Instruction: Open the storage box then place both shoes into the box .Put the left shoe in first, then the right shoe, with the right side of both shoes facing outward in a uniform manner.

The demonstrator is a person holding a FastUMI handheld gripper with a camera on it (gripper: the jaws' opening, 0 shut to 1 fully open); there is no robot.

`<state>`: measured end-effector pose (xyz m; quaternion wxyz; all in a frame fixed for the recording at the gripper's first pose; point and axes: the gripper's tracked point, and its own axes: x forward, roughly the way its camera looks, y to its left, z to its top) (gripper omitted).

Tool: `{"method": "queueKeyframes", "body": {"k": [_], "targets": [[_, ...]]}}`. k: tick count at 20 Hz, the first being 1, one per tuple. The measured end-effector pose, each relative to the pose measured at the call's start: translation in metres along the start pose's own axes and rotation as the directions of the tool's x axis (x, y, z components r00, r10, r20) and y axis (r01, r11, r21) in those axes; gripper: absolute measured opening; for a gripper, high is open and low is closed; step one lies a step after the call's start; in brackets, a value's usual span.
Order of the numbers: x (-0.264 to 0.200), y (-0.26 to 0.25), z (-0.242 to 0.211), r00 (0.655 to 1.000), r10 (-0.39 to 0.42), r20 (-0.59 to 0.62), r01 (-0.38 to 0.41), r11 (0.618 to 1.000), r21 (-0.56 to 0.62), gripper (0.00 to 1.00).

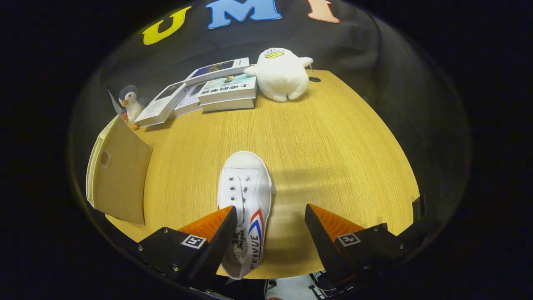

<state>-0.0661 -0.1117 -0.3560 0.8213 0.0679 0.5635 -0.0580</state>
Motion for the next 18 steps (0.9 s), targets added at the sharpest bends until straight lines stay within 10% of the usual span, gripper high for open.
{"method": "queueKeyframes", "body": {"k": [12, 18], "targets": [[0.026, 0.012, -0.028, 0.993, -0.004, -0.116, 0.0, 0.999, -0.033, 0.97], [0.028, 0.026, -0.029, 0.991, 0.034, -0.131, -0.04, 0.998, -0.04, 0.46]]}}
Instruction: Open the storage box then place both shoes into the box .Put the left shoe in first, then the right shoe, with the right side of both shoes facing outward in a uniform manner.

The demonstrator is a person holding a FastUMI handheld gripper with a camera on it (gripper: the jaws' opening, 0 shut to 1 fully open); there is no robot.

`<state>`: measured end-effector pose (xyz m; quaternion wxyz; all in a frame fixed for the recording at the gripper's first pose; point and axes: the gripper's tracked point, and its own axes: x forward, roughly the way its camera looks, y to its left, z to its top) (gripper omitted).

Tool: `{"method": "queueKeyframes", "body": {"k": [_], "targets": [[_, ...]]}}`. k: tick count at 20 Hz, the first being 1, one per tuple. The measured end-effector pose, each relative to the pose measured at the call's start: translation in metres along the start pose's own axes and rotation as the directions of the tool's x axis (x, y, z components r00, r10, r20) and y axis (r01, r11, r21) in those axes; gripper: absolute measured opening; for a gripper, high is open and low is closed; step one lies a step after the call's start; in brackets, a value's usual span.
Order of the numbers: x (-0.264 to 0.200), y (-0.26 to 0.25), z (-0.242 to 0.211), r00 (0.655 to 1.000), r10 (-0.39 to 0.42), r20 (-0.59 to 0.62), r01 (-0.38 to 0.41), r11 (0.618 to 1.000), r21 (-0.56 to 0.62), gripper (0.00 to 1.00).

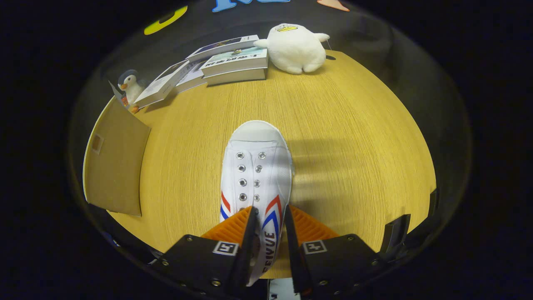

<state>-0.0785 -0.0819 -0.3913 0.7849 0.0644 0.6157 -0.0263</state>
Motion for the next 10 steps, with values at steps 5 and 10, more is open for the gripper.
{"method": "queueKeyframes", "body": {"k": [5, 10], "targets": [[-0.003, -0.006, 0.004, 0.999, -0.037, 0.013, 0.036, 0.999, 0.033, 0.02], [-0.016, 0.005, 0.01, 0.999, 0.018, 0.034, -0.022, 0.992, 0.124, 0.02]]}}
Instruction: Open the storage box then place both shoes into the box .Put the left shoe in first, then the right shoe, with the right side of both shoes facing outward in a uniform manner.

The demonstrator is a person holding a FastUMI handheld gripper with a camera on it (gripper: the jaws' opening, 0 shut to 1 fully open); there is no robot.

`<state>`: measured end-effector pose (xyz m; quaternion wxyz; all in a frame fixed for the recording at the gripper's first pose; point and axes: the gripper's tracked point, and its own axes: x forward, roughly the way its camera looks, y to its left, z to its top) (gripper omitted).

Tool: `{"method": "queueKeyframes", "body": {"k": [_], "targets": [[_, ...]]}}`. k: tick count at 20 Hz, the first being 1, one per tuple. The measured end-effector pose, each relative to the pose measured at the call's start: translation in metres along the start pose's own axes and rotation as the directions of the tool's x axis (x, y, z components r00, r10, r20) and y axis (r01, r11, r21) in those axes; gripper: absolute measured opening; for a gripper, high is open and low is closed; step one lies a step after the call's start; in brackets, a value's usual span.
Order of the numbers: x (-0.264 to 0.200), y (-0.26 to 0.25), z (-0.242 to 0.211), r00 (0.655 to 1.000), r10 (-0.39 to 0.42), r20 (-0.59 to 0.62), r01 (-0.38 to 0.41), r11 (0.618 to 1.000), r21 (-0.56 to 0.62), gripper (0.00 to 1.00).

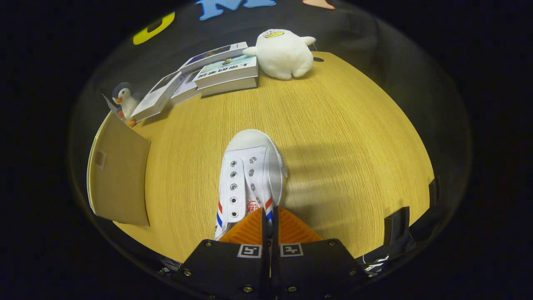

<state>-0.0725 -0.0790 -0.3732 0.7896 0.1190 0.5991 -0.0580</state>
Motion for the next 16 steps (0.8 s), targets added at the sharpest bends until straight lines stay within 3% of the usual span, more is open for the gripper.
{"method": "queueKeyframes", "body": {"k": [10, 16], "targets": [[-0.031, 0.059, 0.017, 0.989, 0.143, 0.045, -0.145, 0.988, 0.06, 0.02], [-0.061, 0.111, 0.036, 0.958, 0.276, 0.079, -0.282, 0.956, 0.077, 0.02]]}}
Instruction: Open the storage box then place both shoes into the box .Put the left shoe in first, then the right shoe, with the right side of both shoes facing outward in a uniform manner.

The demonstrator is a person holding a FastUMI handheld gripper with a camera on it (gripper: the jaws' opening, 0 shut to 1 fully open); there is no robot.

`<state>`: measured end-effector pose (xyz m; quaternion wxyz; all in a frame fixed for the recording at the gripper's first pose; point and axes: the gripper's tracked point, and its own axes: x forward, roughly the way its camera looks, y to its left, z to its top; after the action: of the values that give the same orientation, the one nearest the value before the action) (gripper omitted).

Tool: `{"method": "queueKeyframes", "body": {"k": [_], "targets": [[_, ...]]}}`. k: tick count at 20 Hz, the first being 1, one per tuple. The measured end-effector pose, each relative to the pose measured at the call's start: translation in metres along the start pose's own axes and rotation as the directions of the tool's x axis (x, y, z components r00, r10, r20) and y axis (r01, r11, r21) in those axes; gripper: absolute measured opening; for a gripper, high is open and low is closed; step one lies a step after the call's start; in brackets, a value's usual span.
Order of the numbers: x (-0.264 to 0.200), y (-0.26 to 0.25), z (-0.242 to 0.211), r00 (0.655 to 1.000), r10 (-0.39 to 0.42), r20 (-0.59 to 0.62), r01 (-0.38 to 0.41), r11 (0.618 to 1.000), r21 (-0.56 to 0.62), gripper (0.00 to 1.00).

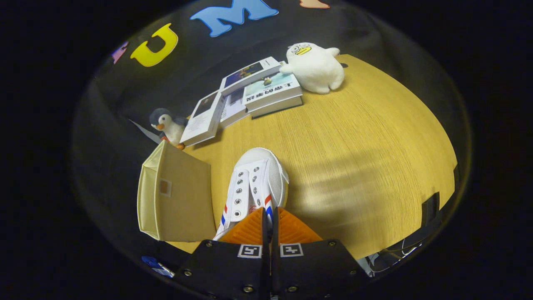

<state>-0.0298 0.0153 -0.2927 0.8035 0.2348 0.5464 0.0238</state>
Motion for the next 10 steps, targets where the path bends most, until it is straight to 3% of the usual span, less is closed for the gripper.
{"method": "queueKeyframes", "body": {"k": [3, 6, 10], "targets": [[-0.003, 0.029, 0.011, 0.999, 0.049, 0.014, -0.049, 0.999, -0.005, 0.02], [-0.003, 0.068, 0.014, 0.988, 0.155, 0.004, -0.155, 0.986, 0.061, 0.02], [-0.006, 0.116, 0.017, 0.969, 0.248, -0.005, -0.247, 0.967, 0.067, 0.02]]}}
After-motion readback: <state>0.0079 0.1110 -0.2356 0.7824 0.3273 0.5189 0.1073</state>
